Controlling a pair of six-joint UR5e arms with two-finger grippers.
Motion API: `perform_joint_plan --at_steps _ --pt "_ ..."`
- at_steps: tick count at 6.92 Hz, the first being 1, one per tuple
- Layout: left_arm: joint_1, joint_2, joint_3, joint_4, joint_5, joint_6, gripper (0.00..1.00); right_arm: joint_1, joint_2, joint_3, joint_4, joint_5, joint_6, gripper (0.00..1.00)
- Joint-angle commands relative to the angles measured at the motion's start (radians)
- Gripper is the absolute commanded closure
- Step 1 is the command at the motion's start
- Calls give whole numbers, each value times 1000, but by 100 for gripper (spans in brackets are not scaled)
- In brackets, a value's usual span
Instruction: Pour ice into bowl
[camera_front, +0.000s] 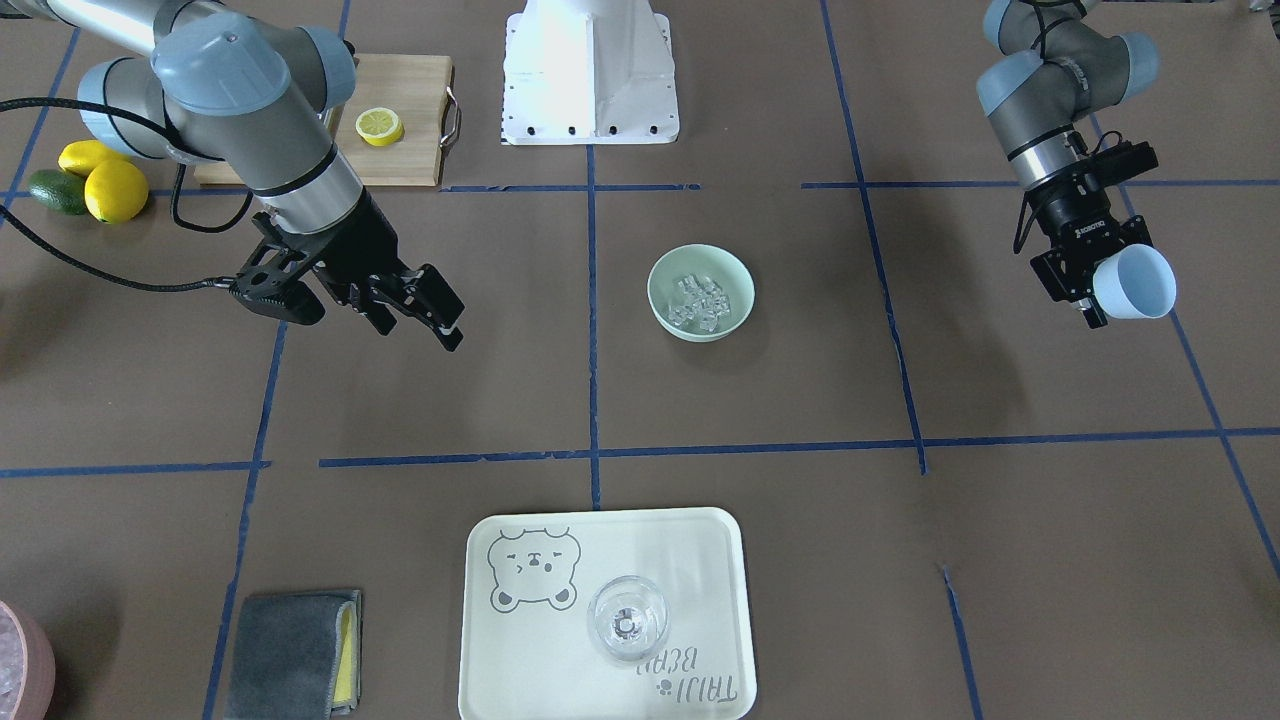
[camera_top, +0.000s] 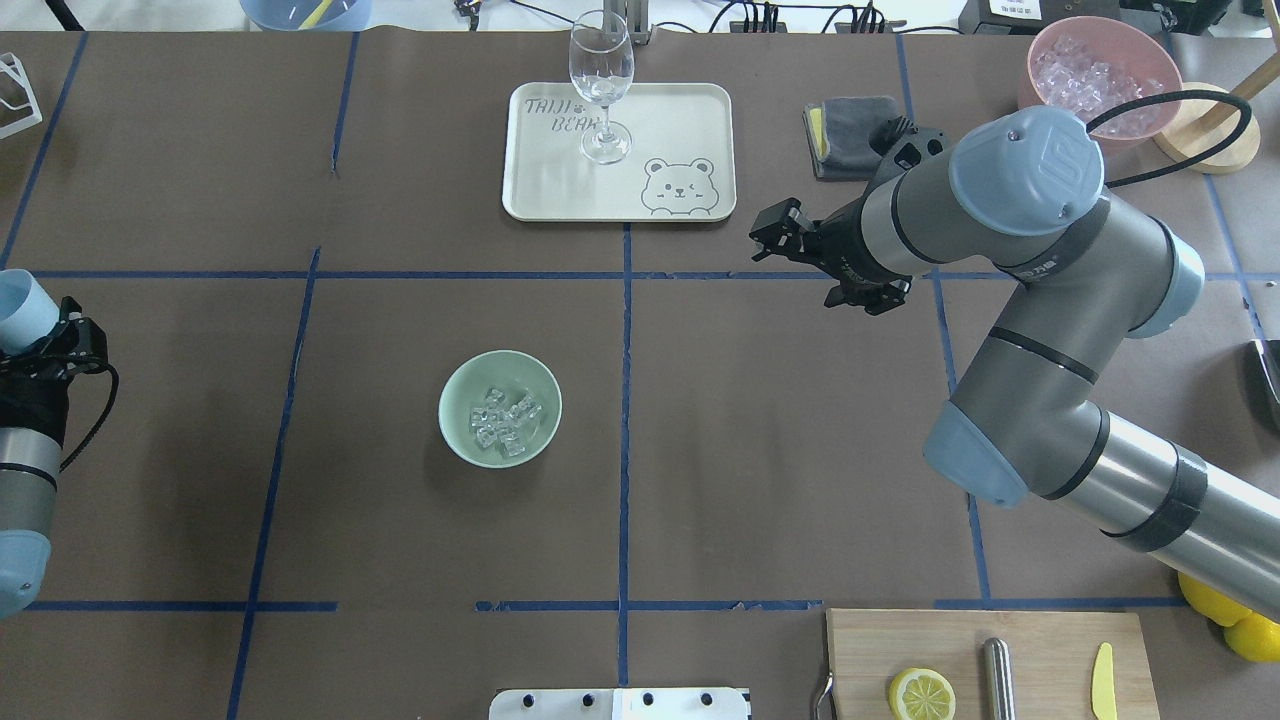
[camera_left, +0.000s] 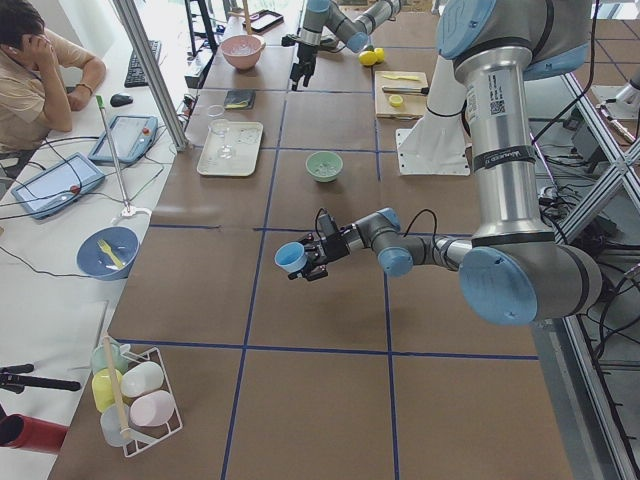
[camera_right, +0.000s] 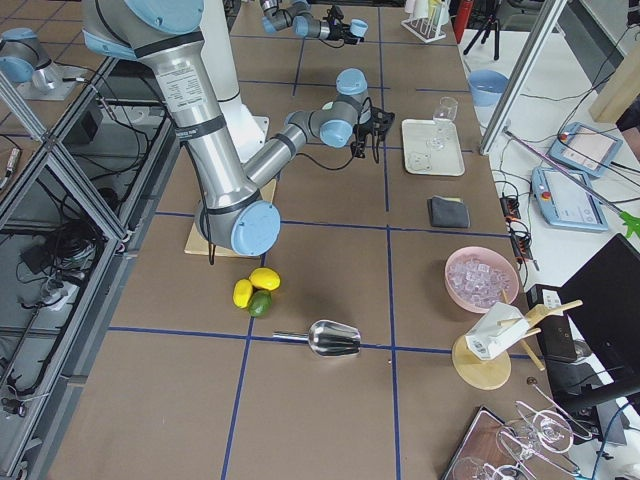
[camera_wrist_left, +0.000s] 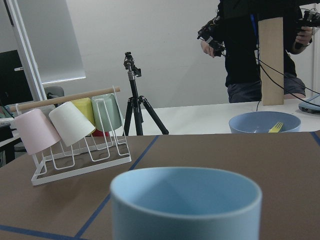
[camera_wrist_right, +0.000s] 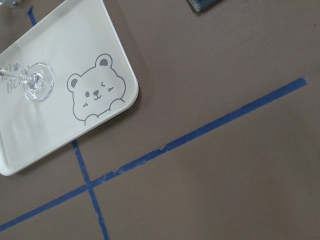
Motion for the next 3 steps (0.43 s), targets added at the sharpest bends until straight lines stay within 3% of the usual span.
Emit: perform_joint_plan --at_steps 1,3 --pt "9 -29 68 -4 26 -87 100 -2 0 3 0 -6 1 0" --pt "21 -66 125 -2 86 -88 92 -2 2 4 0 -10 1 0"
